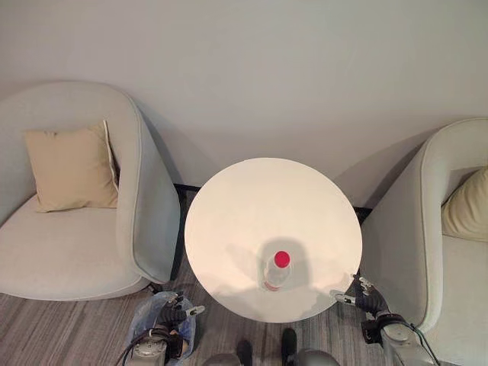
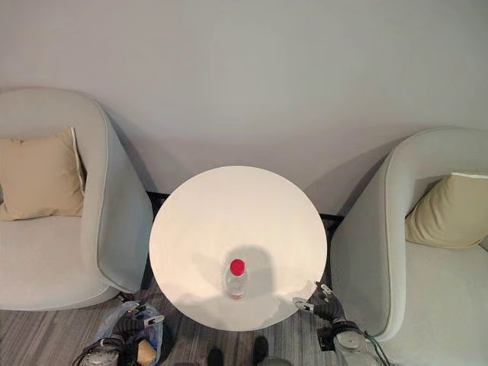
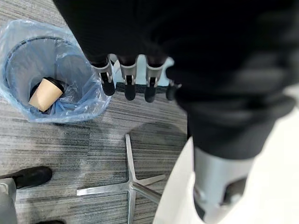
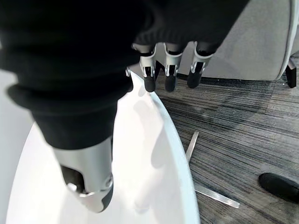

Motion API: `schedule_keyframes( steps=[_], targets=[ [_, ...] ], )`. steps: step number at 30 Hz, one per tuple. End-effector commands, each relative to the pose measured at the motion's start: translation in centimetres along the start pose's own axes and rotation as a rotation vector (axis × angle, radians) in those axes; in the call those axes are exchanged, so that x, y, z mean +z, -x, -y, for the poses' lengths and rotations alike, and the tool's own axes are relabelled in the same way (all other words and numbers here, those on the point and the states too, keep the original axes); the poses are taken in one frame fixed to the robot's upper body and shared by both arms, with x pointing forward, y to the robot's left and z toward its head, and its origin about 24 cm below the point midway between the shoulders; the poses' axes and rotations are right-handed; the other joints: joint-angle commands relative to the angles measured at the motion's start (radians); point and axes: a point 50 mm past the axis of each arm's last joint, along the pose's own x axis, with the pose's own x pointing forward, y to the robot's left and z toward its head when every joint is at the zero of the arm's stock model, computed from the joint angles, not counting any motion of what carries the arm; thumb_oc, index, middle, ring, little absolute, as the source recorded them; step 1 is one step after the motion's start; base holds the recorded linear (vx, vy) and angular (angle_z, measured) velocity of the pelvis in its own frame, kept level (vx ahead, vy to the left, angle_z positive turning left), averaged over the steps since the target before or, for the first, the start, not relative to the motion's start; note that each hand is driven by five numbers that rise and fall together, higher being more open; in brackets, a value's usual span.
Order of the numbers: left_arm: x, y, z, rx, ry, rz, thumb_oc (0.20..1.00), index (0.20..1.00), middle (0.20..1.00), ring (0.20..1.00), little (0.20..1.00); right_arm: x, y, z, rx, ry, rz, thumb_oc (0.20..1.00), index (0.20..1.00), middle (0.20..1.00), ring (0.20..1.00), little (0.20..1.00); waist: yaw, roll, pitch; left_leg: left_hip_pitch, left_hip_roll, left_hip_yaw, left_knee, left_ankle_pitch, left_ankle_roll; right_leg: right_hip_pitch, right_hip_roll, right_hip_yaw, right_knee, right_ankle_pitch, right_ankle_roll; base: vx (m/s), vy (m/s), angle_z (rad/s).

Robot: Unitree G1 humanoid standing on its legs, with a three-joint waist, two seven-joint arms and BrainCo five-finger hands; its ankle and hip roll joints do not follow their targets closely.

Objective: Gather garbage on tea table into small bin, then transfer packed bag to large trash can.

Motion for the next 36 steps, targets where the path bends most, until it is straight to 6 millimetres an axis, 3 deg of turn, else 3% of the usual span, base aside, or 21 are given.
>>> schedule_keyframes(
  steps=[1, 4, 5, 13, 16, 19, 24, 31, 36],
  targets=[
    [1.7, -0.4, -0.7, 0.01, -0.023, 0.067, 1.0, 1.0, 1.0, 1.0, 1.0, 3.6, -0.2, 1.4, -0.021, 0.08, 0.168, 1.0, 1.0, 1.0, 1.0, 1.0, -0.012, -0.033, 0.001, -0.096, 0.026, -0.014, 0.035, 0.011, -0.074, 0.07, 0.001, 0.014, 0.036, -0.192, 0.02, -0.07, -0.099, 0.19],
    [1.9, -0.4, -0.5, 0.0, -0.04, 0.074, 1.0, 1.0, 1.0, 1.0, 1.0, 5.7, 0.5, 2.3, -0.038, 0.219, 0.272, 1.0, 1.0, 1.0, 1.0, 1.0, -0.015, -0.033, 0.003, -0.107, 0.03, -0.023, 0.047, 0.019, -0.079, 0.087, 0.009, 0.006, 0.019, -0.195, 0.012, -0.08, -0.094, 0.21],
    [2.0, -0.4, -0.5, 0.002, -0.049, 0.083, 1.0, 1.0, 1.0, 1.0, 1.0, 8.5, 1.5, 2.7, -0.032, 0.372, 0.406, 1.0, 1.0, 1.0, 1.0, 1.0, -0.017, -0.028, 0.004, -0.107, 0.034, -0.022, 0.046, 0.027, -0.083, 0.096, 0.014, 0.003, 0.007, -0.193, 0.011, -0.1, -0.071, 0.16],
    [1.2, 0.0, -0.6, 0.006, -0.06, 0.071, 1.0, 1.0, 1.0, 1.0, 1.0, 12.2, 3.1, 2.3, 0.053, 0.577, 0.594, 1.0, 1.0, 1.0, 1.0, 1.0, -0.016, -0.019, -0.005, -0.083, 0.04, -0.021, 0.036, 0.025, -0.08, 0.111, 0.017, 0.006, 0.01, -0.198, 0.012, -0.01, -0.005, -0.01],
    [1.1, 0.0, -0.5, 0.002, -0.061, 0.069, 1.0, 1.0, 1.0, 1.0, 1.0, 12.7, 3.1, 1.7, 0.091, 0.6, 0.615, 1.0, 1.0, 1.0, 1.0, 1.0, -0.012, -0.016, -0.006, -0.077, 0.039, -0.022, 0.034, 0.025, -0.08, 0.115, 0.017, 0.004, 0.012, -0.2, 0.012, 0.01, 0.005, 0.0],
    [0.6, 0.1, -0.1, -0.015, -0.068, 0.058, 1.0, 1.0, 1.0, 1.0, 1.0, 13.7, 2.7, -0.6, 0.198, 0.614, 0.656, 1.0, 1.0, 1.0, 1.0, 1.0, 0.003, -0.01, -0.015, -0.06, 0.036, -0.029, 0.025, 0.021, -0.079, 0.129, 0.017, -0.007, 0.013, -0.208, 0.011, 0.06, 0.022, 0.09],
    [-0.3, 0.3, 0.1, -0.011, -0.047, 0.024, 1.0, 1.0, 1.0, 1.0, 1.0, 13.6, 1.8, -3.5, 0.281, 0.534, 0.644, 1.0, 1.0, 1.0, 1.0, 1.0, 0.024, -0.006, -0.013, -0.049, 0.027, -0.049, 0.022, 0.018, -0.077, 0.14, 0.014, -0.024, 0.015, -0.215, 0.009, 0.04, 0.015, 0.16],
    [-1.5, 0.7, 0.1, -0.015, -0.03, -0.014, 1.0, 1.0, 1.0, 1.0, 1.0, 13.7, 0.8, -6.3, 0.366, 0.498, 0.605, 1.0, 1.0, 1.0, 1.0, 1.0, 0.062, 0.012, 0.016, -0.073, 0.016, -0.085, 0.036, 0.022, -0.079, 0.125, 0.007, -0.061, 0.03, -0.222, 0.008, -0.01, 0.008, 0.2],
    [-1.3, 0.6, 0.4, -0.024, -0.041, -0.012, 1.0, 1.0, 1.0, 1.0, 1.0, 14.5, 0.0, -8.7, 0.406, 0.588, 0.607, 1.0, 1.0, 1.0, 1.0, 1.0, 0.098, 0.029, 0.047, -0.107, 0.006, -0.117, 0.047, 0.034, -0.084, 0.099, 0.001, -0.095, 0.046, -0.226, 0.005, -0.04, 0.004, 0.16]
  ],
)
